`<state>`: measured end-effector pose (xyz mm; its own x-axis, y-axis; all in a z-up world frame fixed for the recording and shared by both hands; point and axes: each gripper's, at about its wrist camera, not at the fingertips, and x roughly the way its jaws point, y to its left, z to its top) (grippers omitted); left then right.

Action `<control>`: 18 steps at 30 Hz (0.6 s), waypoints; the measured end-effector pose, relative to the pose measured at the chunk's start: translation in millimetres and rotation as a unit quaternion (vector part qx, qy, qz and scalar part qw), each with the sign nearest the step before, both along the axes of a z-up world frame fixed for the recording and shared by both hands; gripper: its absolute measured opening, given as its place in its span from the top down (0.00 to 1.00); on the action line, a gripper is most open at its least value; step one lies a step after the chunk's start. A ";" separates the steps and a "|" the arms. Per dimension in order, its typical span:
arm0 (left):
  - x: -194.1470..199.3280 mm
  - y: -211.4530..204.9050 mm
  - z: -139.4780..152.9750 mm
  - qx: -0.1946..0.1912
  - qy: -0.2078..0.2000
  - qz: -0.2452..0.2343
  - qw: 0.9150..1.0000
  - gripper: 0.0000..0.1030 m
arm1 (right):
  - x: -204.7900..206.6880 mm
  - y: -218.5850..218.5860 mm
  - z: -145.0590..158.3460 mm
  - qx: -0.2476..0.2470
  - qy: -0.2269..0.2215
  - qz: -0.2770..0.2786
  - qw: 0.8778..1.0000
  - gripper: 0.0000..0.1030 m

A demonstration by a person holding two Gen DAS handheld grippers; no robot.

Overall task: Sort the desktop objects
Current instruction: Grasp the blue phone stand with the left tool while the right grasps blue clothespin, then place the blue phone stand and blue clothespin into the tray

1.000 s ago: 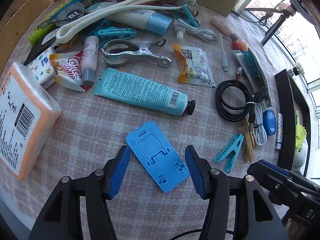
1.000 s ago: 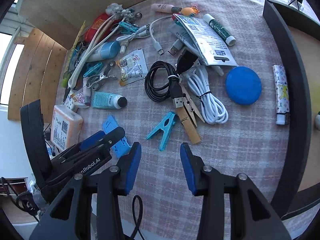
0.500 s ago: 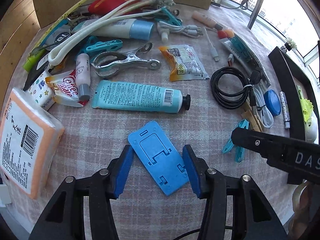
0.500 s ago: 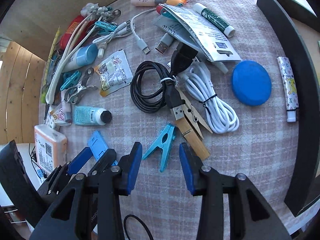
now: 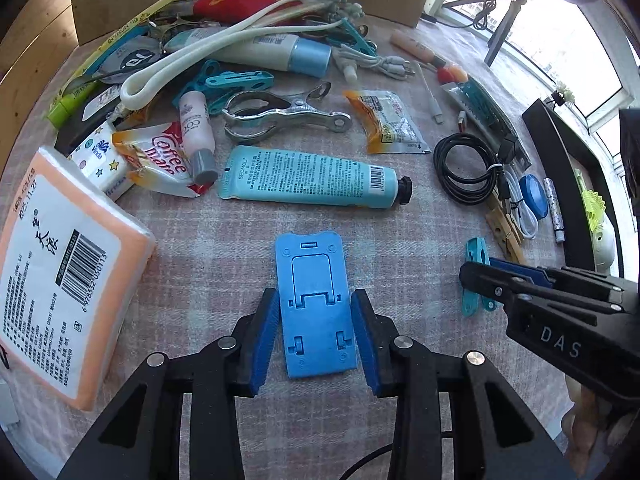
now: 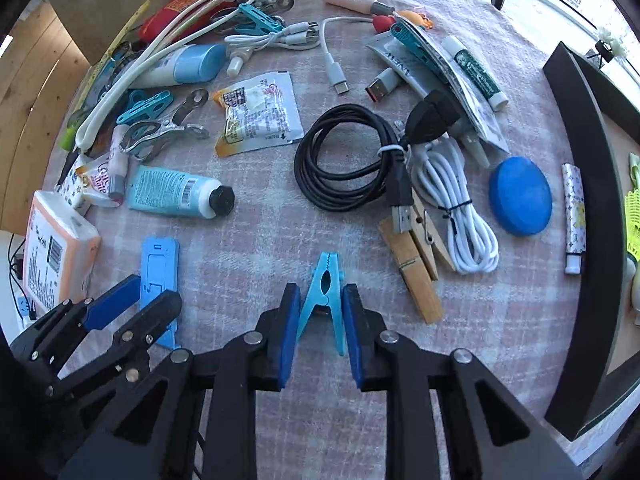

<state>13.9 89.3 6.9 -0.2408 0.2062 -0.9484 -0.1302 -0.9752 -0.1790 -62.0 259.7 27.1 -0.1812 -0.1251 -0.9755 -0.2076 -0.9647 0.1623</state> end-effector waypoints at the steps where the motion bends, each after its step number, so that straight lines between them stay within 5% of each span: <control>1: 2.3 -2.6 0.4 0.005 0.000 0.005 1.000 0.66 | 5.4 1.8 0.7 -0.008 0.005 -0.006 1.000 0.79; 6: 13.1 -2.1 4.1 0.006 0.009 0.028 1.000 0.66 | 34.5 13.7 5.8 -0.046 0.029 -0.037 0.998 0.79; 18: -10.4 63.2 61.8 0.039 0.056 0.023 0.997 0.66 | 76.8 87.7 55.6 -0.015 0.110 -0.059 0.992 0.79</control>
<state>3.5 152.5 68.7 -0.3545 0.2643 -0.8969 -0.1095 -0.9643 -0.2409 14.8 347.4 82.8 -0.4045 -0.1181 -0.9069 -0.2759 -0.9297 0.2441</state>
